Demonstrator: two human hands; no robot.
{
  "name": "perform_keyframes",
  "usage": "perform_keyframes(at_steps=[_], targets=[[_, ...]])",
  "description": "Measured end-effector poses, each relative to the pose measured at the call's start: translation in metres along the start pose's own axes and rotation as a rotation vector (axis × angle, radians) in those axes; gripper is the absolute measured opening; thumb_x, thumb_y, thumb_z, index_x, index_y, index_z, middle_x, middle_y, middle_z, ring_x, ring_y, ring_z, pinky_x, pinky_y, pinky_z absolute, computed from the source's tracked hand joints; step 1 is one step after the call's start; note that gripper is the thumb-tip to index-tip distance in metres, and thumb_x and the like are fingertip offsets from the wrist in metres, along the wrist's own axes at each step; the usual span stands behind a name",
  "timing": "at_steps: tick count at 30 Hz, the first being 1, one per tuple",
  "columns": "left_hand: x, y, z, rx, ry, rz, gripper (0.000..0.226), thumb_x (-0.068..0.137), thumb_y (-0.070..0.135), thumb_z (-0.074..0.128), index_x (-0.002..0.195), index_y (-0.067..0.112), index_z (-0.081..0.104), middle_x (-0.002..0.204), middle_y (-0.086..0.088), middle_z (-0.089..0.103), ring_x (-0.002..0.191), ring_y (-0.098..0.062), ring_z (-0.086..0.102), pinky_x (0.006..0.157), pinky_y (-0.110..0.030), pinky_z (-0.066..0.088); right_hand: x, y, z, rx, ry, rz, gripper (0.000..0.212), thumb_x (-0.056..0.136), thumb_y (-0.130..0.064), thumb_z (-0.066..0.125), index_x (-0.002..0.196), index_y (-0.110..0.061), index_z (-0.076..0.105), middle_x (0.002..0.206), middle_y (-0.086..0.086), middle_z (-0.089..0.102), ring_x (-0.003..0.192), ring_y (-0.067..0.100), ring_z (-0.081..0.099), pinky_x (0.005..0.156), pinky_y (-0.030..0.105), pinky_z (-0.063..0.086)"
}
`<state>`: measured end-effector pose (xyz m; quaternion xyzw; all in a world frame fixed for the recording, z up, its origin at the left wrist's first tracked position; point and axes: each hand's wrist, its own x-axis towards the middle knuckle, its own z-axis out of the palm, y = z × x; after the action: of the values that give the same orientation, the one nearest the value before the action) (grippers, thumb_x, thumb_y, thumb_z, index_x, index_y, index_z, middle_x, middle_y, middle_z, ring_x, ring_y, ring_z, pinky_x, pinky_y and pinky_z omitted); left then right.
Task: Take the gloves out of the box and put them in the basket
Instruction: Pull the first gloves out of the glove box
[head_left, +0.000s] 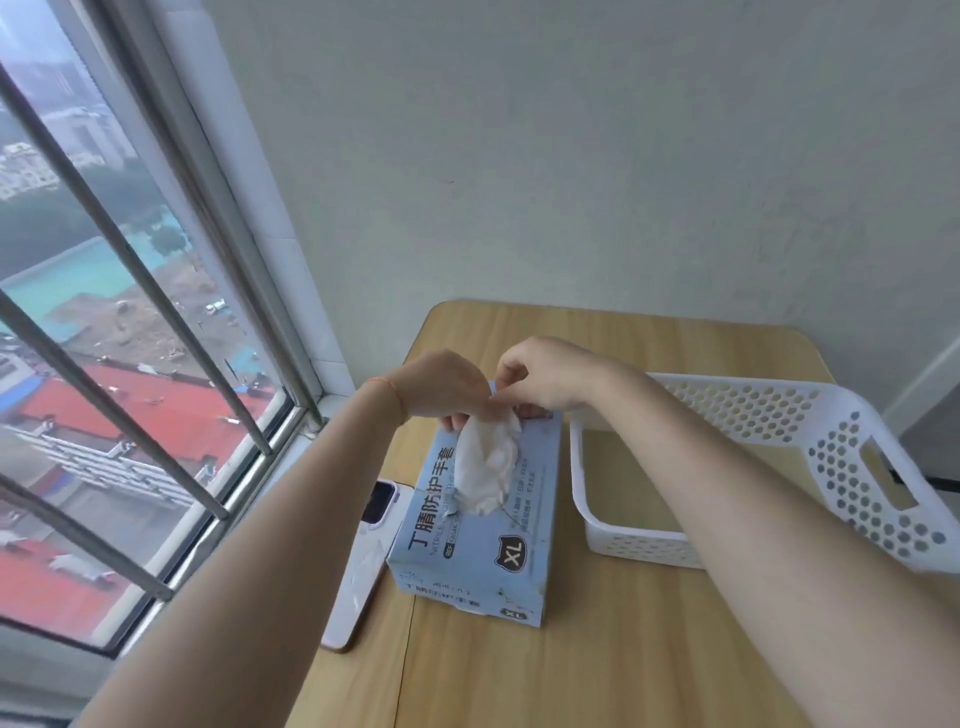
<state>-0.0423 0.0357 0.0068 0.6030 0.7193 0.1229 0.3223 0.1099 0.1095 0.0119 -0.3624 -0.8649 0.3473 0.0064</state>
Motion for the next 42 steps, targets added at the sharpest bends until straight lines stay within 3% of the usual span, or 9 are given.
perform_keyframes(at_steps=[6,11,14,16,20,24,31,38,42], targets=[[-0.022,0.003,0.005,-0.128,0.153,0.045,0.033,0.083,0.031,0.077,0.084,-0.002,0.073,0.074,-0.011,0.071,0.067,-0.016,0.071,0.068,-0.031,0.062,-0.023,-0.008,0.013,-0.009,0.197,-0.033,0.012,0.093,-0.025,0.062,0.084,-0.019,0.056,0.085,0.004,0.067,0.072,0.024,0.071,0.065,0.038,0.059],[-0.063,0.001,0.027,-0.201,0.435,0.113,0.016,0.081,0.023,0.079,0.077,0.016,0.065,0.083,-0.002,0.066,0.074,-0.018,0.064,0.073,-0.039,0.061,-0.056,-0.019,0.03,0.041,0.436,-0.064,0.013,0.095,-0.021,0.056,0.083,-0.019,0.053,0.079,0.0,0.061,0.072,0.023,0.063,0.058,0.032,0.049],[-0.08,0.004,0.036,-0.155,0.548,0.084,0.014,0.085,0.027,0.074,0.077,0.017,0.069,0.085,-0.002,0.07,0.079,-0.02,0.064,0.075,-0.034,0.054,-0.073,-0.028,0.039,0.012,0.554,-0.047,0.008,0.094,-0.021,0.056,0.086,-0.021,0.058,0.085,-0.004,0.062,0.076,0.018,0.059,0.066,0.031,0.048],[-0.09,0.009,0.038,-0.12,0.572,0.04,0.02,0.088,0.022,0.067,0.069,0.016,0.065,0.071,-0.004,0.064,0.067,-0.022,0.057,0.063,-0.03,0.049,-0.084,-0.035,0.045,-0.012,0.616,-0.022,0.008,0.094,-0.019,0.052,0.096,-0.02,0.06,0.095,-0.003,0.063,0.085,0.017,0.06,0.073,0.033,0.052],[-0.102,0.014,0.041,-0.057,0.585,-0.058,0.036,0.088,0.014,0.055,0.054,0.01,0.045,0.055,-0.003,0.038,0.051,-0.02,0.032,0.047,-0.024,0.025,-0.103,-0.046,0.054,-0.057,0.542,0.063,0.015,0.093,-0.016,0.05,0.1,-0.02,0.062,0.102,-0.002,0.062,0.09,0.018,0.059,0.077,0.034,0.052],[-0.112,0.013,0.041,-0.071,0.619,-0.06,0.019,0.086,0.024,0.066,0.081,0.006,0.068,0.073,-0.005,0.061,0.065,-0.022,0.052,0.055,-0.025,0.04,-0.115,-0.055,0.064,-0.082,0.486,0.082,0.016,0.089,-0.012,0.049,0.094,-0.017,0.063,0.098,-0.001,0.063,0.092,0.019,0.06,0.081,0.038,0.054],[-0.114,0.02,0.042,-0.147,0.653,-0.009,0.029,0.089,0.023,0.065,0.064,0.022,0.051,0.074,0.001,0.057,0.069,-0.018,0.051,0.062,-0.026,0.039,-0.125,-0.05,0.068,0.007,0.512,0.035,0.013,0.086,-0.028,0.064,0.091,-0.017,0.063,0.092,-0.005,0.063,0.086,0.015,0.06,0.074,0.032,0.051],[-0.114,0.033,0.041,-0.22,0.633,-0.012,0.017,0.085,0.007,0.055,0.077,-0.003,0.068,0.07,-0.016,0.068,0.061,-0.021,0.052,0.059,-0.032,0.047,-0.126,-0.051,0.056,0.083,0.56,-0.048,0.014,0.09,-0.019,0.057,0.102,-0.017,0.062,0.09,-0.006,0.058,0.084,0.014,0.057,0.07,0.029,0.048],[-0.106,0.025,0.042,-0.296,0.609,-0.012,0.02,0.088,0.01,0.057,0.087,-0.007,0.069,0.072,-0.012,0.07,0.056,-0.018,0.059,0.063,-0.036,0.057,-0.11,-0.055,0.056,0.05,0.5,-0.094,0.023,0.091,-0.02,0.058,0.113,-0.014,0.062,0.107,-0.001,0.057,0.095,0.016,0.057,0.076,0.025,0.044]])
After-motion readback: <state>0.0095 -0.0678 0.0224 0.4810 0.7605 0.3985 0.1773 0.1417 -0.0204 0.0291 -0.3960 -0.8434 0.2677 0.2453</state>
